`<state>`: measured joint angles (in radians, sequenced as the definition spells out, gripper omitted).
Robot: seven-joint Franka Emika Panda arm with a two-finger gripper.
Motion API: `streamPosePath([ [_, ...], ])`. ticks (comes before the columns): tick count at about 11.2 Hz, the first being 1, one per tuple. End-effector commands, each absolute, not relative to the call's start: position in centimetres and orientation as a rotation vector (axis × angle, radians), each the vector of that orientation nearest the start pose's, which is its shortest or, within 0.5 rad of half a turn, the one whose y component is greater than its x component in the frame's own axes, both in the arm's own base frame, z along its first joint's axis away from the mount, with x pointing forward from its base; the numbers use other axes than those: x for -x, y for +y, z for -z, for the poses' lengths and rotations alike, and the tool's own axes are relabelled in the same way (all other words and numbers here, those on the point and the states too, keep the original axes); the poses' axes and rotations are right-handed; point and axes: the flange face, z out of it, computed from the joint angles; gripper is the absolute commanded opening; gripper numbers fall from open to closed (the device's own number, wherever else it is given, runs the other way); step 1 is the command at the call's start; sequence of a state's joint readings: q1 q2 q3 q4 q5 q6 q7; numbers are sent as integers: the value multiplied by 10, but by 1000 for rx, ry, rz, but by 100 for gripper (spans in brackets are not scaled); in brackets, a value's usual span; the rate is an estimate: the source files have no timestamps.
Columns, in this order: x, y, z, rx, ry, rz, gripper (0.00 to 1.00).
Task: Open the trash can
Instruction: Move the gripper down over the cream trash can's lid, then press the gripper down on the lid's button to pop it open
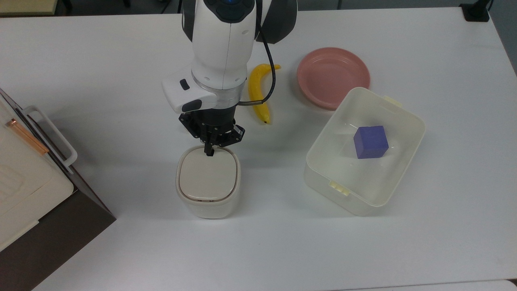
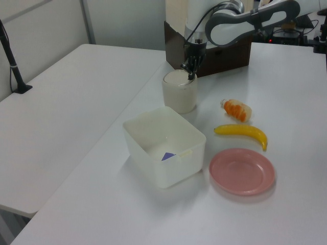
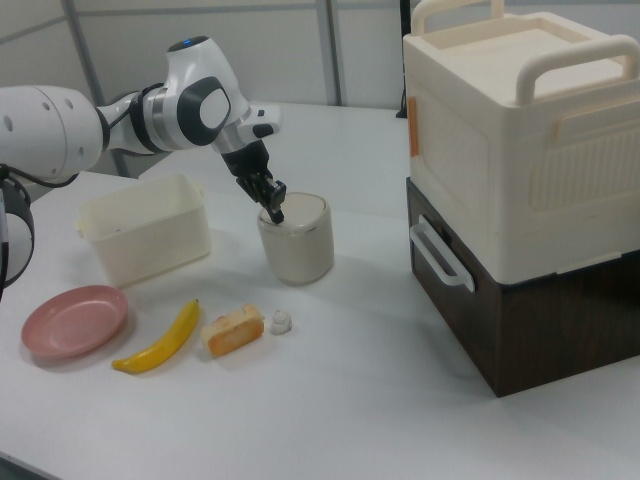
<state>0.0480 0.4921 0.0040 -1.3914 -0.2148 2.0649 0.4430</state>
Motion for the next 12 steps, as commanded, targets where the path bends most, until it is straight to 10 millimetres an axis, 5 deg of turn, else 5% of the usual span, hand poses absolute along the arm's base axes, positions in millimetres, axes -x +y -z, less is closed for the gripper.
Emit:
streamPosePath([
  [1, -723, 28, -448, 3219, 545, 417, 0],
  [12, -732, 30, -419, 3259, 608, 509, 0],
])
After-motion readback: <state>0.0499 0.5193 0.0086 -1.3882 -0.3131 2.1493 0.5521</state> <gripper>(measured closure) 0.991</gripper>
